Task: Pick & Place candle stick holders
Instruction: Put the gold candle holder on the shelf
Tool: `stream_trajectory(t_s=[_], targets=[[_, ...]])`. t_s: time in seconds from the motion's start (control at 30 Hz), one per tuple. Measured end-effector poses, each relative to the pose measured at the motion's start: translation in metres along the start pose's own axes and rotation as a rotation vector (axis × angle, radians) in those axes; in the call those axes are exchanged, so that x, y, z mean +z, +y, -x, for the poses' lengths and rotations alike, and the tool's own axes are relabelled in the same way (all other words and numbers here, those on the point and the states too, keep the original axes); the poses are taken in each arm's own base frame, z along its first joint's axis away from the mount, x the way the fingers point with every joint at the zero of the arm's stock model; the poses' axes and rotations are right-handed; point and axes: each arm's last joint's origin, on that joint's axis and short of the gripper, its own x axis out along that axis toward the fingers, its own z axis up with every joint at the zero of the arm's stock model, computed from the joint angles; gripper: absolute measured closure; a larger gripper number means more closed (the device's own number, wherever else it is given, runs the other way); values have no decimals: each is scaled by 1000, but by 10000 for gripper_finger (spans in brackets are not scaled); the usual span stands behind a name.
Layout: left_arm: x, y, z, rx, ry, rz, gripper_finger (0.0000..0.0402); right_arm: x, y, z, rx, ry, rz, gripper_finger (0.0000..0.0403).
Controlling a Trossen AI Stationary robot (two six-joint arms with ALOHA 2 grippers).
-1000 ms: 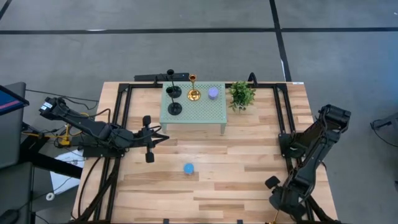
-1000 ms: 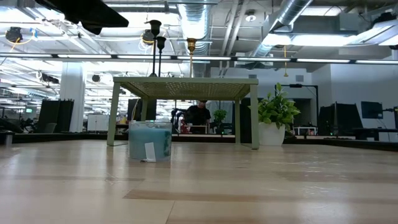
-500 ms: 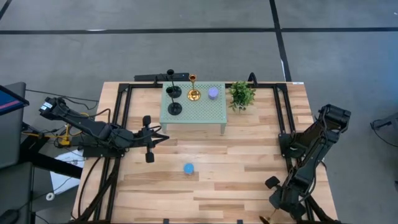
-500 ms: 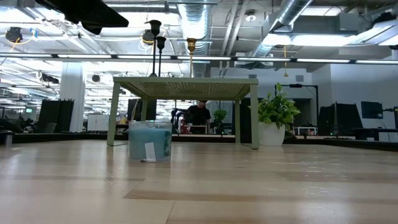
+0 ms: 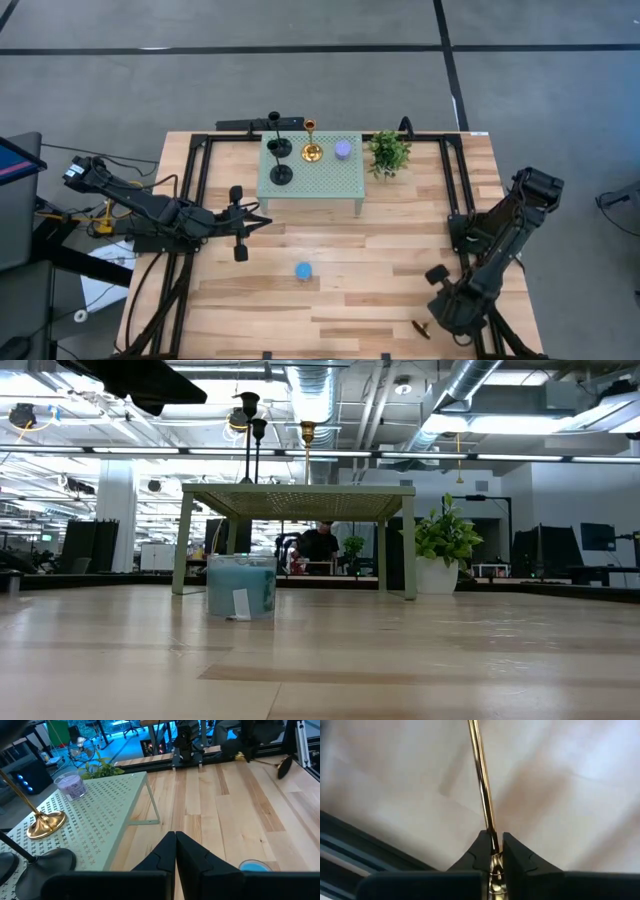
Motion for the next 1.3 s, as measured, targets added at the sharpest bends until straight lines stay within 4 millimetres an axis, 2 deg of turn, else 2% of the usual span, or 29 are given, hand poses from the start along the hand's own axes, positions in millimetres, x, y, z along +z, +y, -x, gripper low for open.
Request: stream_trajectory(t_s=[0.53,0.83,1.1,1.3], targets=[[0,0,0,0,0,0,390,9,-41,56,-350,201,92,390],[0,0,0,0,0,0,390,0,-69,58,-328,388,88,390],[0,0,0,0,0,0,390,3,-85,60,-271,418,114,390],[0,0,0,0,0,0,390,2,-101,62,-228,444,24,392]])
